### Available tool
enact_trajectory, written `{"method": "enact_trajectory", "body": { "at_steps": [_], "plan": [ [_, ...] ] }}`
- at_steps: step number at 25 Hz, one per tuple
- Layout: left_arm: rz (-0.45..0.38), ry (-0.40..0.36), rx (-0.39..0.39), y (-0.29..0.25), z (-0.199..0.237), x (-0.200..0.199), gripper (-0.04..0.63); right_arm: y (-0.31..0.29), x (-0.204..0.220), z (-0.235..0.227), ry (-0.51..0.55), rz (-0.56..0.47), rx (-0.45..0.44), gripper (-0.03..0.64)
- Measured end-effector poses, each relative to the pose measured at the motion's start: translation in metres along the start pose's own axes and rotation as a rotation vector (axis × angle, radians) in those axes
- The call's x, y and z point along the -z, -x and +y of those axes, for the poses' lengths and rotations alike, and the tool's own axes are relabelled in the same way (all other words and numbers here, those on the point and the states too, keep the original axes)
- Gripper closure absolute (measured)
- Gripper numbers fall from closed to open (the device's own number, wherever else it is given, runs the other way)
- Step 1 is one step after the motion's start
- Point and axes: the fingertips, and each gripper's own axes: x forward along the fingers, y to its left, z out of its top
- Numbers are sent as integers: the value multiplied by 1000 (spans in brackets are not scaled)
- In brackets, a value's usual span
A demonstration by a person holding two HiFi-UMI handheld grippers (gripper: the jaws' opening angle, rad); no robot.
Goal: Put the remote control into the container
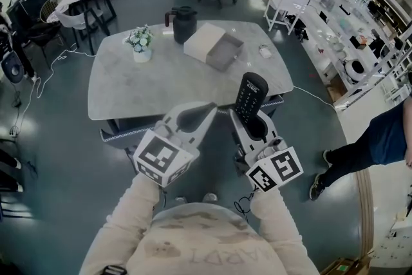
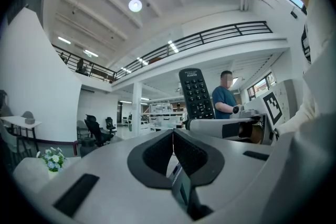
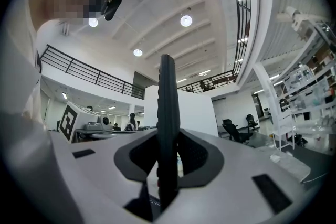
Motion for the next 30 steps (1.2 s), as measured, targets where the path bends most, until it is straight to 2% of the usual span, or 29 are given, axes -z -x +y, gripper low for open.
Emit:
{"method": "enact_trajectory", "body": {
  "at_steps": [11,23,30],
  "plan": [
    [3,-3,-26,-13,-9,0,583,5,7,-32,-37,18,16,525],
    [-7,-20,-93,-49,-23,-7,583,18,4,-79,-53,34,-6,525],
    [16,-15,-112,-66,-20,4,583,10,17,-106,-79,58,-4,525]
  ]
}}
